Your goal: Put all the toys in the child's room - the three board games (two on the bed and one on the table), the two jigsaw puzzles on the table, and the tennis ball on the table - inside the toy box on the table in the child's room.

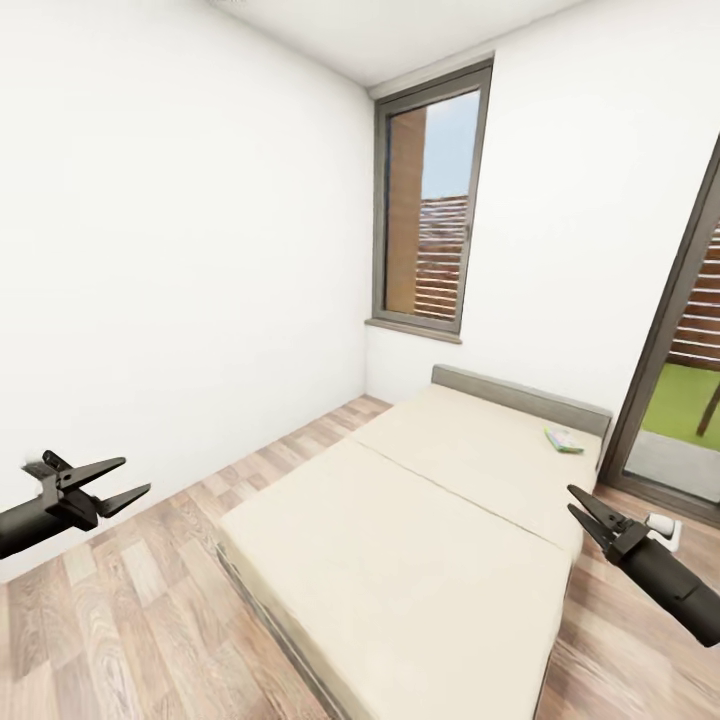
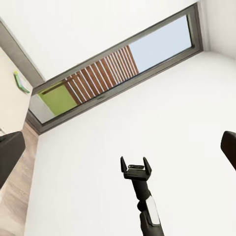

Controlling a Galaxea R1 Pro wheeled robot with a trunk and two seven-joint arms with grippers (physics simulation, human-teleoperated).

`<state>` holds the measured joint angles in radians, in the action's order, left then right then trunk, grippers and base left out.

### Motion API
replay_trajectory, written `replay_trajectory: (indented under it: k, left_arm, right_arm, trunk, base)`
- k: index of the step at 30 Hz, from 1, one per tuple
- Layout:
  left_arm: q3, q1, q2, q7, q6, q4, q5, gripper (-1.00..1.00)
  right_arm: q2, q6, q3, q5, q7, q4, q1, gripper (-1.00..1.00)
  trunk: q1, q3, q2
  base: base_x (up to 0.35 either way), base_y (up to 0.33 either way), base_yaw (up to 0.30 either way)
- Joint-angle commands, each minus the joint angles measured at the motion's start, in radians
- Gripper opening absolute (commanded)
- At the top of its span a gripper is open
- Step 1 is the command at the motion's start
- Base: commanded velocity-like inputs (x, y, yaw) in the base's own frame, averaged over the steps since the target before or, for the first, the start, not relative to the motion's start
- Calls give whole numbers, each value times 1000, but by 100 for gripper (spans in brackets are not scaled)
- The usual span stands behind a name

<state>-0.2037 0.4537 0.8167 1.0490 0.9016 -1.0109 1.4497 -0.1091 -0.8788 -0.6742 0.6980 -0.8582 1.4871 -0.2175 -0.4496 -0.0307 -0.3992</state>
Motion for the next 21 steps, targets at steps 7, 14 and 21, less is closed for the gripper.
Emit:
replay_trajectory:
  k: [7, 14, 21]
  left_arm:
    - [-6, 2, 1, 2, 5, 2, 6, 100]
    - [-4, 2, 1, 3, 5, 2, 6, 100]
    - [-5, 2, 1, 2, 5, 2, 6, 100]
  right_arm:
    - [0, -5, -2, 0, -2, 2, 0, 100]
    - [0, -5, 0, 0, -1, 1, 0, 100]
    - [0, -5, 1, 0, 10, 1, 0, 100]
  trunk:
    - [0, 0, -1]
    - [0, 0, -1]
    - [0, 0, -1]
  base:
    - [-6, 0, 284]
    - [-44, 0, 284]
    - [-59, 0, 284]
